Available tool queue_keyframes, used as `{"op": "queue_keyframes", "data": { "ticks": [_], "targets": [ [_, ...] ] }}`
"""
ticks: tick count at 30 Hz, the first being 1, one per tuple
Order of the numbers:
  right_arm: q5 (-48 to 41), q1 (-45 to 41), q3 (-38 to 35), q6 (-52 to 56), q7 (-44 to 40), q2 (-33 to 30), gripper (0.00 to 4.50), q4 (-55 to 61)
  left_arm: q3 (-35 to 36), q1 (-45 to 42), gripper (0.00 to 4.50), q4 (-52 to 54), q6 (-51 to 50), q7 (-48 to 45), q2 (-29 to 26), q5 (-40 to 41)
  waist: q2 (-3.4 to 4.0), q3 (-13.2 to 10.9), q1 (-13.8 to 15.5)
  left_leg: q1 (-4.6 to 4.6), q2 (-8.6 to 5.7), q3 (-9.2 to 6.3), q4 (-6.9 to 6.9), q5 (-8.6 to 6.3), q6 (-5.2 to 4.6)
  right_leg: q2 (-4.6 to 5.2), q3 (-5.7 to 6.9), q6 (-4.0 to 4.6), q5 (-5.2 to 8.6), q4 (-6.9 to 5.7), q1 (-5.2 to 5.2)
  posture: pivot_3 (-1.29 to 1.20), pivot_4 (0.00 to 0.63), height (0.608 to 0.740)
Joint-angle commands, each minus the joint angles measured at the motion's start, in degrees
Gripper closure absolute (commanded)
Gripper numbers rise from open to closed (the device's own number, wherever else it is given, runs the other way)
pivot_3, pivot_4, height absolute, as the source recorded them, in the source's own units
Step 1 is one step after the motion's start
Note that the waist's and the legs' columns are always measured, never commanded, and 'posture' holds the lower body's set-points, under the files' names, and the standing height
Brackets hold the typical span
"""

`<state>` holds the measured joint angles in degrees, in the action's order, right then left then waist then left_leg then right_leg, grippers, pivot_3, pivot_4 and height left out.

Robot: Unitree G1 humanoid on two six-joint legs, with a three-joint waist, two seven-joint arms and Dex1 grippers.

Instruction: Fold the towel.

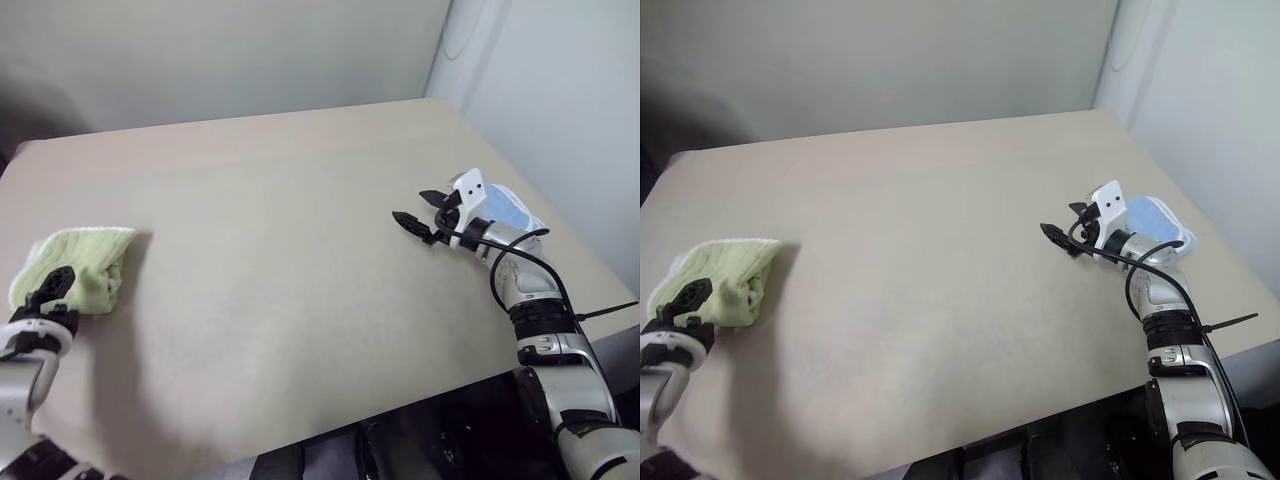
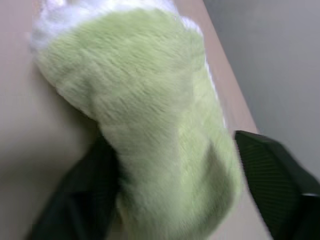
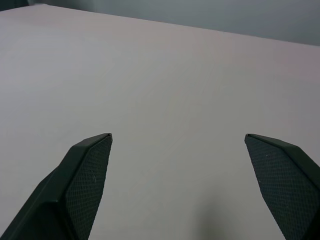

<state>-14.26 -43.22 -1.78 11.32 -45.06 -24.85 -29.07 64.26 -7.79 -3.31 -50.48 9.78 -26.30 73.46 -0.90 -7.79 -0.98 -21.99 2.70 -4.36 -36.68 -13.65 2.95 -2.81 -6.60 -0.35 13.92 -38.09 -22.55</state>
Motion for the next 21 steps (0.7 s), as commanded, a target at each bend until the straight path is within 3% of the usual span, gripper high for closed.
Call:
{"op": "queue_keyframes", "data": {
  "ticks": [1, 5, 10, 16, 21],
  "targets": [
    [-0.1, -1.3, -1.0, -1.3, -0.5, -0.3, 0.0, 0.9, -0.5, 7.5, 0.06, 3.9, -2.0, -5.3, -3.0, 1.2, -0.02, 0.0, -0.2, 0.0, 0.02, 0.0, 0.07, 0.0, 0.0, -0.01, 0.0, 0.03, 0.02, 0.0, -0.03, 0.0, 0.15, 0.74],
    [-0.4, -0.9, -1.0, -0.9, -0.5, -0.3, 0.0, 1.9, -3.8, 23.0, 0.06, 11.1, -0.9, -19.5, -5.1, -3.8, -0.05, 0.0, -0.5, 0.0, 0.05, 0.0, 0.28, -0.03, -0.05, -0.04, 0.0, 0.14, 0.15, -0.04, -0.14, 0.0, 0.15, 0.74],
    [-1.9, -0.4, -2.1, 0.1, -2.2, -1.2, 0.0, 1.7, -3.3, 34.3, 0.06, 26.8, 11.9, -34.3, -5.3, -12.5, -0.25, 0.0, -0.2, -0.01, 0.1, -0.03, 0.4, -0.25, -0.43, -0.07, 0.03, 0.62, 0.53, -0.05, -0.18, 0.0, 0.15, 0.74],
    [-2.9, -0.9, -2.2, 1.1, -4.9, -1.0, 0.0, 1.4, -14.9, 24.7, 0.06, 32.1, 16.8, -34.5, -12.1, -20.5, -0.08, 0.0, 1.3, 0.08, 0.04, -0.17, 0.22, -0.09, -0.57, -0.07, 0.03, 0.61, 0.48, -0.37, -0.03, 0.0, 0.15, 0.74],
    [-2.5, 0.1, -2.1, 0.8, -4.8, -0.7, 0.0, 2.1, -28.4, 12.8, 0.06, 27.2, 21.4, -33.4, -12.6, -30.8, -0.09, 0.0, 0.9, 0.04, 0.01, -0.16, -0.08, -0.15, -0.58, -0.02, 0.05, 0.21, 0.03, -0.42, -0.03, 0.0, 0.15, 0.74]
  ]
}}
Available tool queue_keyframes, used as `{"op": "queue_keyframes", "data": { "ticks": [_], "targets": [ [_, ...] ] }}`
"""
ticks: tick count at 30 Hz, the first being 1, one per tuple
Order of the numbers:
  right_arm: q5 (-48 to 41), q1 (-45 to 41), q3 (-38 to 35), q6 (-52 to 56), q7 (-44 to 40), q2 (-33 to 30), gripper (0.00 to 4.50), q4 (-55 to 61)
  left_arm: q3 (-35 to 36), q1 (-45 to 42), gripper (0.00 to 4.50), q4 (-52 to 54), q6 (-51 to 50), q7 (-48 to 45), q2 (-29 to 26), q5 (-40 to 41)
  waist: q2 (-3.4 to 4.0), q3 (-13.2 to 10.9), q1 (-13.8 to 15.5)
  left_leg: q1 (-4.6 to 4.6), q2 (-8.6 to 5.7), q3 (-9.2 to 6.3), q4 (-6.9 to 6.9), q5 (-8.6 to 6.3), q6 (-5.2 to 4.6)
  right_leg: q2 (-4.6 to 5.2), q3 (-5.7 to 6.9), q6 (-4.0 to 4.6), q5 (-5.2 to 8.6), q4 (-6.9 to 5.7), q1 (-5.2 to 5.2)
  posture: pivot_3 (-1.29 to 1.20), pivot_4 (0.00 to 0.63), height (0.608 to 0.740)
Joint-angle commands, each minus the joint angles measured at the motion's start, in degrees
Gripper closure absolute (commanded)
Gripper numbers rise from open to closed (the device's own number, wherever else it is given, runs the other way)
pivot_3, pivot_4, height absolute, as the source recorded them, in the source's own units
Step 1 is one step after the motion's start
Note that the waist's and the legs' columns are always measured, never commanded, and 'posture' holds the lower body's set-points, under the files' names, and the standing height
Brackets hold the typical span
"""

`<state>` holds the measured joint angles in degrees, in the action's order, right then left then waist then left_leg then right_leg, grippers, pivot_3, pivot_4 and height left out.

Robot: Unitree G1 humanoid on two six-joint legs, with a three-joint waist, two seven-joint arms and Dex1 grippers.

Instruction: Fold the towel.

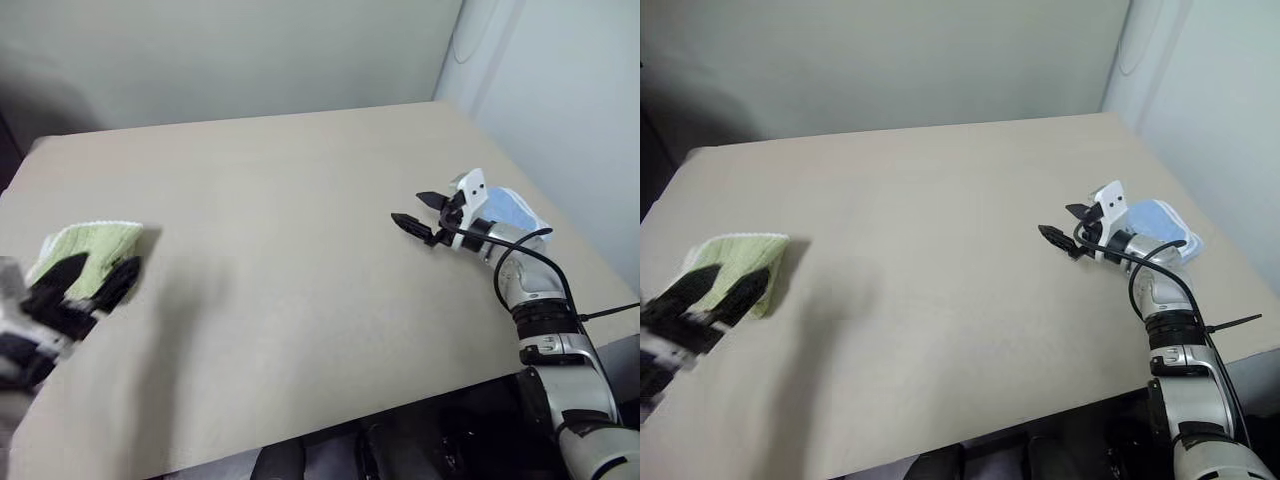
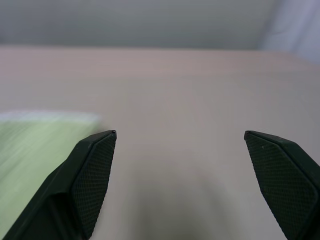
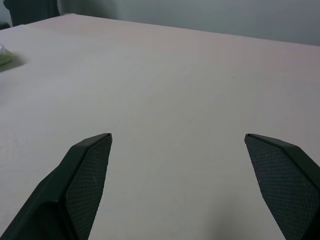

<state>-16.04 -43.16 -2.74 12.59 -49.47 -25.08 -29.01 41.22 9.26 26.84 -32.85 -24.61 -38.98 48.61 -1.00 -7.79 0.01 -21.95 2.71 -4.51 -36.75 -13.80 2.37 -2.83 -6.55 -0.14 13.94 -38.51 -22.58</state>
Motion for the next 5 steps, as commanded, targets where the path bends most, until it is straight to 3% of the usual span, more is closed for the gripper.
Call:
{"op": "queue_keyframes", "data": {
  "ticks": [1, 5],
  "targets": [
    [-0.8, 0.5, -1.1, -0.3, -0.2, -0.5, 0.0, 2.8, -6.9, -5.8, 0.06, -4.4, 4.4, 1.2, 0.4, -7.5, 0.01, 0.0, -0.2, 0.0, -0.01, 0.03, 0.0, -0.04, -0.03, 0.01, -0.01, -0.01, 0.0, 0.02, -0.03, 0.0, 0.15, 0.74],
    [-1.2, 2.7, -2.0, 1.0, 1.0, -0.8, 0.0, 6.4, -13.2, -11.0, 0.06, -9.5, 5.9, 0.1, 1.8, -11.5, 0.0, 0.0, -0.7, -0.02, 0.01, 0.02, 0.16, -0.12, 0.0, 0.01, 0.01, -0.01, 0.0, 0.02, -0.12, 0.0, 0.15, 0.74]
  ]
}}
